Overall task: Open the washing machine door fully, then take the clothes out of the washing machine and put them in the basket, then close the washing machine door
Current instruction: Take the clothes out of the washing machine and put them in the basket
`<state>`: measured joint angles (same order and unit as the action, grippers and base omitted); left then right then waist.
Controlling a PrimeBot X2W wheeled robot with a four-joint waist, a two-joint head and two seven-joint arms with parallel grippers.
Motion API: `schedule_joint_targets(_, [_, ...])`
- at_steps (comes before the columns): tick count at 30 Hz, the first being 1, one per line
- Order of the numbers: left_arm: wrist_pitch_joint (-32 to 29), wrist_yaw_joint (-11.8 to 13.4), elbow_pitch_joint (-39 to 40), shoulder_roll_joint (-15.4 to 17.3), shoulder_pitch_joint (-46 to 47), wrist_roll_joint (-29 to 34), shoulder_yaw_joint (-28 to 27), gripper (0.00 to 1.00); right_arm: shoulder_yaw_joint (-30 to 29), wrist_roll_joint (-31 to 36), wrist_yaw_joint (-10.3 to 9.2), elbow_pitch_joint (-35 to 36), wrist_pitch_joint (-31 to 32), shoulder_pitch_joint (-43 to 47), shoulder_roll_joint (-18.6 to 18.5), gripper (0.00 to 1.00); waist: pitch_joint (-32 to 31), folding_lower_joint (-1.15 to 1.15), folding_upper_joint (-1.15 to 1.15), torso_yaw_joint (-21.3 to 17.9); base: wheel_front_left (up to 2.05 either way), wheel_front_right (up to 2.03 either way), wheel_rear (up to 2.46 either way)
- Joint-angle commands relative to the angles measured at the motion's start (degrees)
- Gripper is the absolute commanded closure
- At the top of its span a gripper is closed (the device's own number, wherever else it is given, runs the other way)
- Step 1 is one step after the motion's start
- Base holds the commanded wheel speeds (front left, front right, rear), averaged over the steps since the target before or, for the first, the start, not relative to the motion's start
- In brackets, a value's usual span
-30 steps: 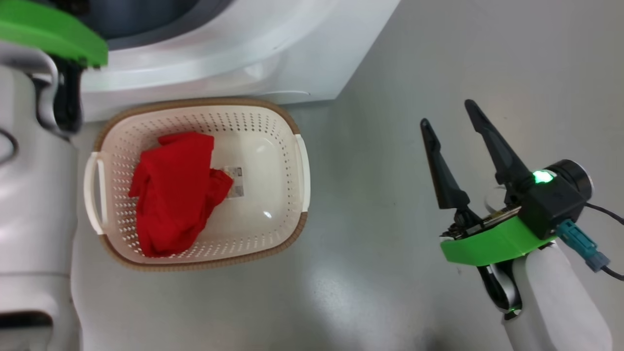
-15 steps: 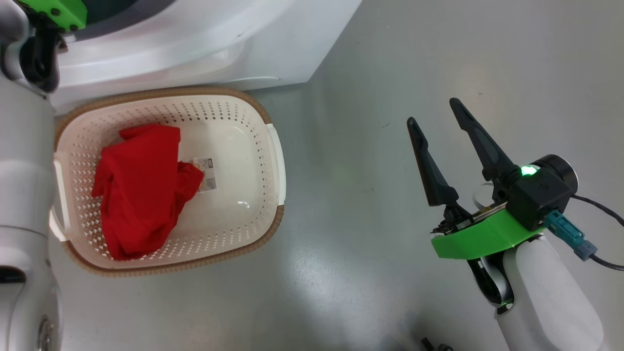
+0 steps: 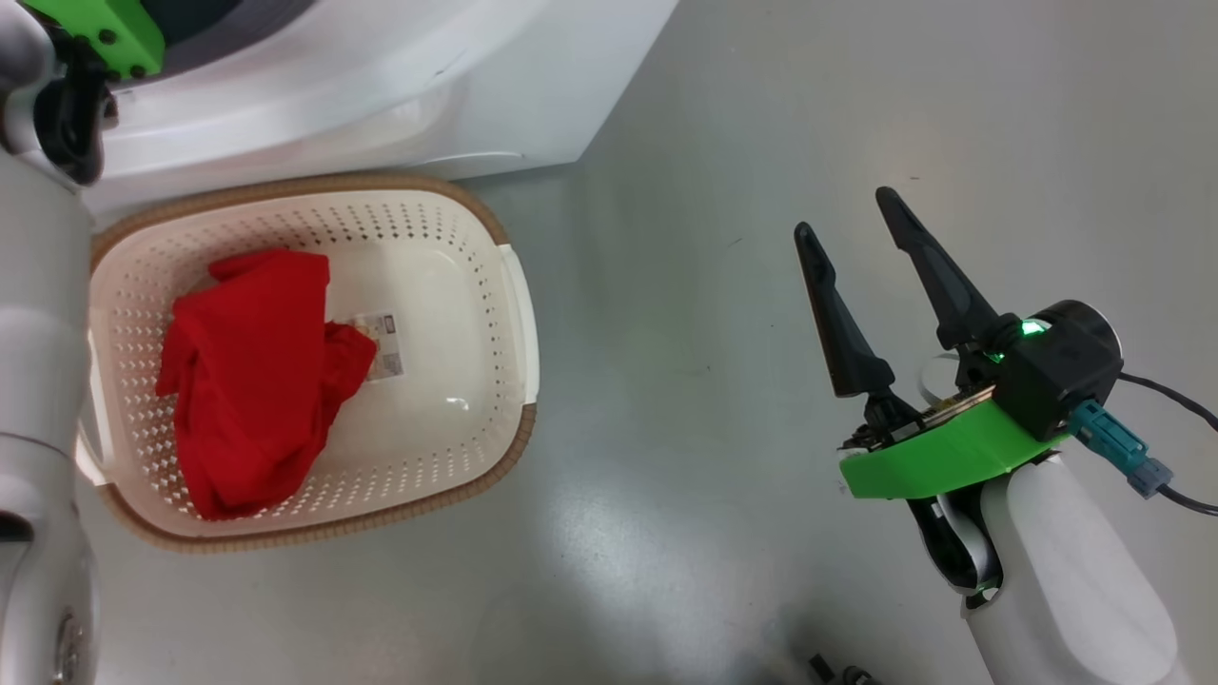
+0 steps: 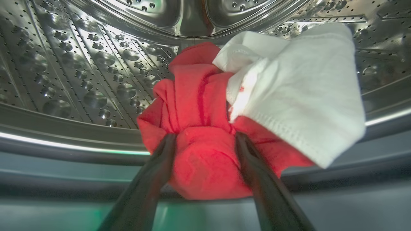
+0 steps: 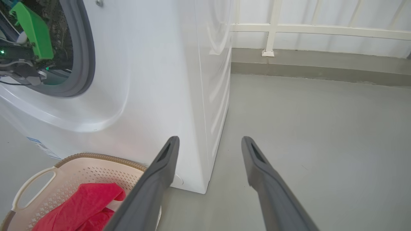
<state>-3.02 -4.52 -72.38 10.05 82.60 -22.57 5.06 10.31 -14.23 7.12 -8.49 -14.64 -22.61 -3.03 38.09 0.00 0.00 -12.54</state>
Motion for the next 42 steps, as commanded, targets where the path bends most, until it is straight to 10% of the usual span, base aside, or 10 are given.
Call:
schedule_joint_targets(1, [-0.82,0.44,0.46,2.28,-0.01,0.42,0.12,0.29,1.21,-0.50,0.36,1.10,-0.36,0.42,0.15,0.00,-0.13,0.00,0.00,-0.52,0.00,0.00,0.00])
schedule_joint_targets(4, [-2.05,0.42,0.03,2.72,-0.41,0.59,0.66,1.00,1.16,-1.07,0.36,1.24,-0.36,0.55,0.15,0.00,-0.22,0.00,0.00,-1.24,0.00,0.00,0.00])
schedule_joint_targets(24, [16.25,-2.02,5.95,4.57,-6.04,1.09,3.05,1.00,-0.79,-1.20,0.36,0.78,-0.36,1.84,0.15,0.00,-4.37,0.00,0.00,0.69,0.00,0.00,0.00])
schedule_joint_targets(42, [18.00,-2.09,40.99,2.22,-32.05,4.70,-3.82,1.00,-1.67,0.03,0.36,-0.35,-0.36,4.15,0.15,0.00,-11.96,0.00,0.00,5.53,0.00,0.00,0.00])
